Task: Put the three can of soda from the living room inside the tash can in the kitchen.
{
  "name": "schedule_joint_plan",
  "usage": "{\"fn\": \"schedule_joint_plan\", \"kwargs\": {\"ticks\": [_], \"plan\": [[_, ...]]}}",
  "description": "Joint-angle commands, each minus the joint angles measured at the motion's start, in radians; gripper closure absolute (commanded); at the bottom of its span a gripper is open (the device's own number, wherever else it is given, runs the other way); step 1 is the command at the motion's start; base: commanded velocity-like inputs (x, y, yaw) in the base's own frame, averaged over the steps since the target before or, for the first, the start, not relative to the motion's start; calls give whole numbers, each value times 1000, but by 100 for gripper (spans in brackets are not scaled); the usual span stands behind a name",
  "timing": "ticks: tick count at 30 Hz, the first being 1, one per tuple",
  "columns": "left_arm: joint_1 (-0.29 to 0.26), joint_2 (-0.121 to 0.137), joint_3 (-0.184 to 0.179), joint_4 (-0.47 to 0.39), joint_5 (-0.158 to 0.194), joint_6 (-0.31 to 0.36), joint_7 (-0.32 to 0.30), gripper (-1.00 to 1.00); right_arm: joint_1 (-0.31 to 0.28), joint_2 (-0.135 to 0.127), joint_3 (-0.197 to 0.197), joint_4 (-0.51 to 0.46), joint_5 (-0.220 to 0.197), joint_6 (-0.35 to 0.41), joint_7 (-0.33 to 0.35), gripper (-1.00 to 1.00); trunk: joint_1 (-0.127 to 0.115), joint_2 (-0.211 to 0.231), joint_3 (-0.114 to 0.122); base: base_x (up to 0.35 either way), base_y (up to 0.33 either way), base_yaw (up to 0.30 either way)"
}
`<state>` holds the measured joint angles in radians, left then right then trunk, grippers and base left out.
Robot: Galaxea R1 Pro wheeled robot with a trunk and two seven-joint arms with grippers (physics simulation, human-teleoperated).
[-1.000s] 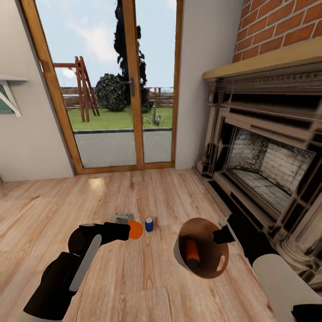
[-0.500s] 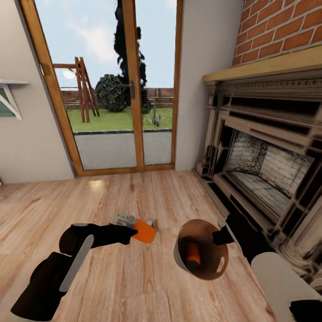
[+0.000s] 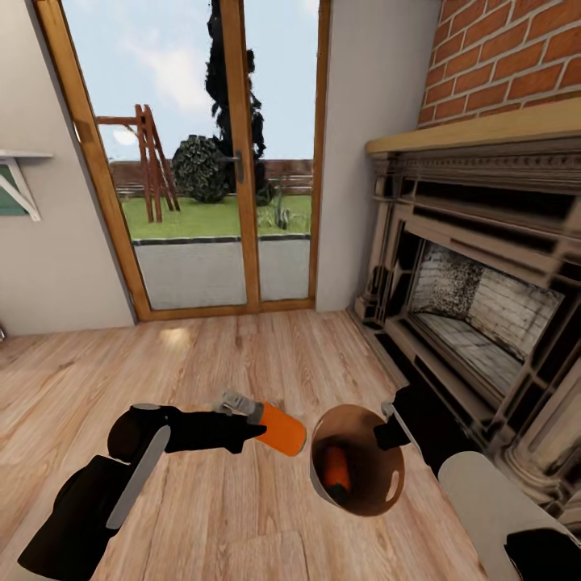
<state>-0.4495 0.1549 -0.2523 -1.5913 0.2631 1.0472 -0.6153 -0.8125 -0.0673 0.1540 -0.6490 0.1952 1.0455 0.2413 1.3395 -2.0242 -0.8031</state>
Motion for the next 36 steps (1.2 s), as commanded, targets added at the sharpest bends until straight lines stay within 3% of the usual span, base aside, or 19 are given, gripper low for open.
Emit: {"fn": "schedule_joint_plan", "kwargs": {"ticks": [1,7,12,20,26,36], "plan": [[0,0,-1,0,-2,0,-20,100,0,4,0,4,-20,2,-7,100,-4,7,3,0,0,0],[0,1,1,-1,-3,0,-92,100,-1,14,2,14,-20,2,-19,100,-27,49,22,0,0,0],[0,2,7,-1,-4,0,-102,100,-1,15,2,28,-19,2,-20,100,-38,70,32,0,0,0],[0,8,11,-1,-3,0,-129,100,-1,16,4,41,-19,2,-27,100,-38,70,32,0,0,0],[0,13,12,-1,-4,0,-170,100,-1,26,34,47,-19,2,-30,100,-38,70,32,0,0,0],[-1,9,10,-1,-4,0,-179,100,-1,65,47,53,-19,2,-35,100,-38,70,32,0,0,0]]}}
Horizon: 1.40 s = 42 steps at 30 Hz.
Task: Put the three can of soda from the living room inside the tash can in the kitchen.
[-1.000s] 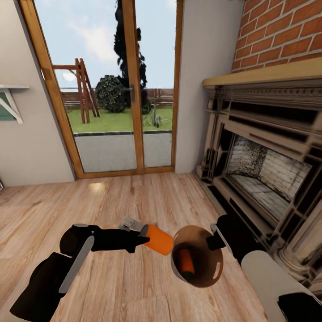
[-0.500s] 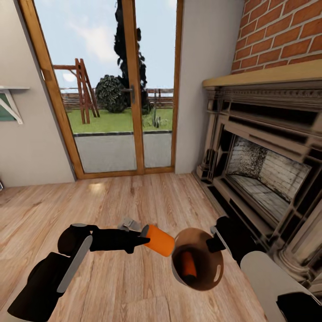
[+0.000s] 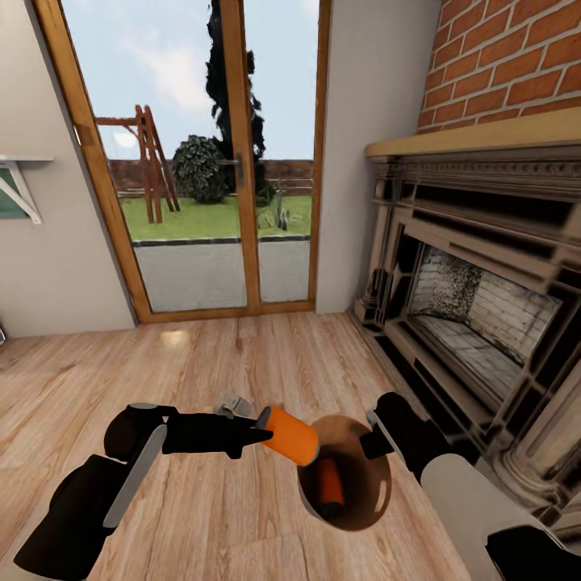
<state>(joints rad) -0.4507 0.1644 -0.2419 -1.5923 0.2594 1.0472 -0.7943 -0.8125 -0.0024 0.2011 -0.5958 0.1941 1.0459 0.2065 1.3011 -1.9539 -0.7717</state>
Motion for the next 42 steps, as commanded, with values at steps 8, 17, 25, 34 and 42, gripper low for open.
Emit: {"fn": "schedule_joint_plan", "kwargs": {"ticks": [8,17,25,34,42], "plan": [[0,-7,-5,0,0,0,1,100,0,47,1,1,-19,1,-67,100,0,0,0,0,0,0],[0,-9,-25,6,-13,0,98,100,0,68,1,-2,-18,1,-85,100,0,0,0,0,0,0],[0,-9,-52,9,-14,0,134,100,0,75,2,-3,-18,1,-85,100,0,0,0,0,0,0],[0,-11,-105,12,-14,0,200,100,-2,89,25,-4,-17,1,-87,100,0,0,0,0,0,0],[0,-13,-111,13,-14,0,218,100,-2,90,27,-4,-19,1,-87,100,0,0,0,0,0,0]]}}
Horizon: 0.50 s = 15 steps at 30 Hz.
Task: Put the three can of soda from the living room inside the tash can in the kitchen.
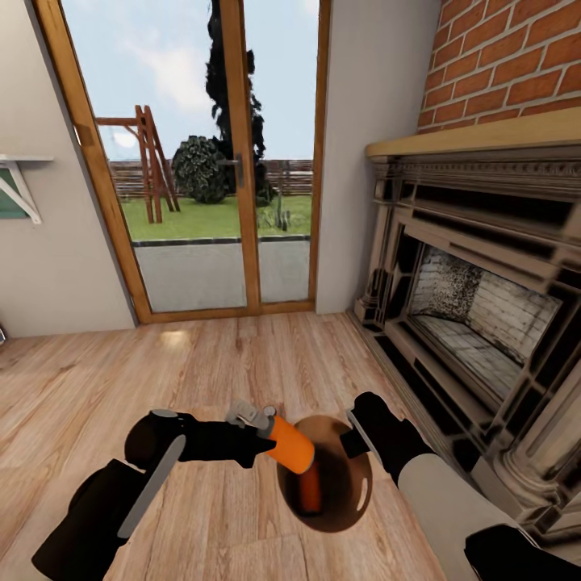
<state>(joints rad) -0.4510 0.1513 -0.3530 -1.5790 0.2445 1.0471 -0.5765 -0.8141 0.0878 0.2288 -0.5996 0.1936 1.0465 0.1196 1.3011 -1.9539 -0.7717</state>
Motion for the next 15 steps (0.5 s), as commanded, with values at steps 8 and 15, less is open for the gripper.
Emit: {"fn": "schedule_joint_plan", "kwargs": {"ticks": [8,15], "plan": [[0,-8,-67,3,0,0,78,100,0,12,1,0,-17,1,0,100,0,0,0,0,0,0],[0,-14,-96,5,-1,0,97,100,0,13,1,0,-17,1,0,100,0,0,0,0,0,0]]}}
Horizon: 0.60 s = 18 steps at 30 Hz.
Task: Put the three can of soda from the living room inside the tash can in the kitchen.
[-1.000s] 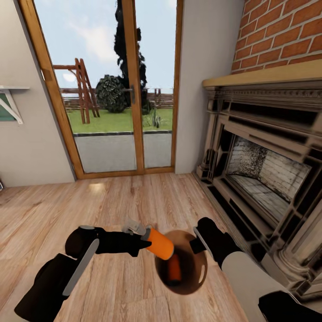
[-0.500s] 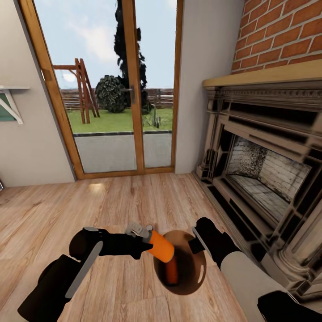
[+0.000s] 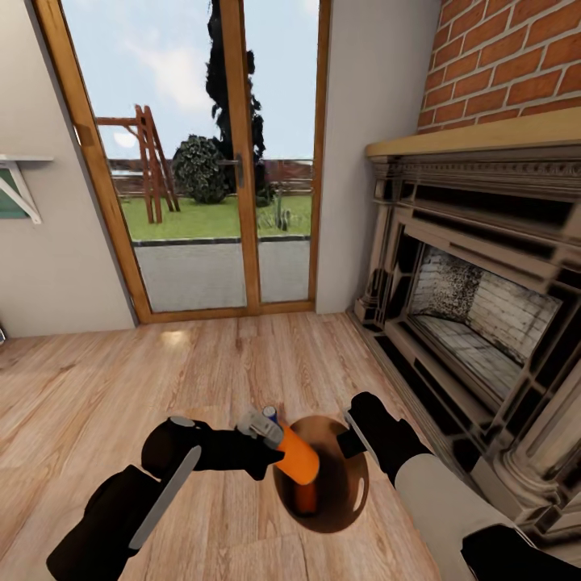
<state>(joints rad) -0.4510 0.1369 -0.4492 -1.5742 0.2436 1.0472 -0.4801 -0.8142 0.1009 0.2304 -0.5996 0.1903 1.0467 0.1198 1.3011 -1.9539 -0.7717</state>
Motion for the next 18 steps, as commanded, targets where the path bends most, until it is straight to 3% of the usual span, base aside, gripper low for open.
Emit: {"fn": "schedule_joint_plan", "kwargs": {"ticks": [1,12,15,18], "plan": [[0,-1,-5,0,-1,0,4,100,0,0,0,0,-14,0,0,100,0,0,0,0,0,0],[0,-36,-51,34,-1,0,55,100,0,0,0,0,-14,0,0,100,0,0,0,0,0,0],[0,-57,-95,51,-3,0,108,100,0,0,9,0,-14,0,0,100,0,0,0,0,0,0],[0,-62,-105,65,-3,0,126,100,0,1,19,0,-14,0,0,100,0,0,0,0,0,0]]}}
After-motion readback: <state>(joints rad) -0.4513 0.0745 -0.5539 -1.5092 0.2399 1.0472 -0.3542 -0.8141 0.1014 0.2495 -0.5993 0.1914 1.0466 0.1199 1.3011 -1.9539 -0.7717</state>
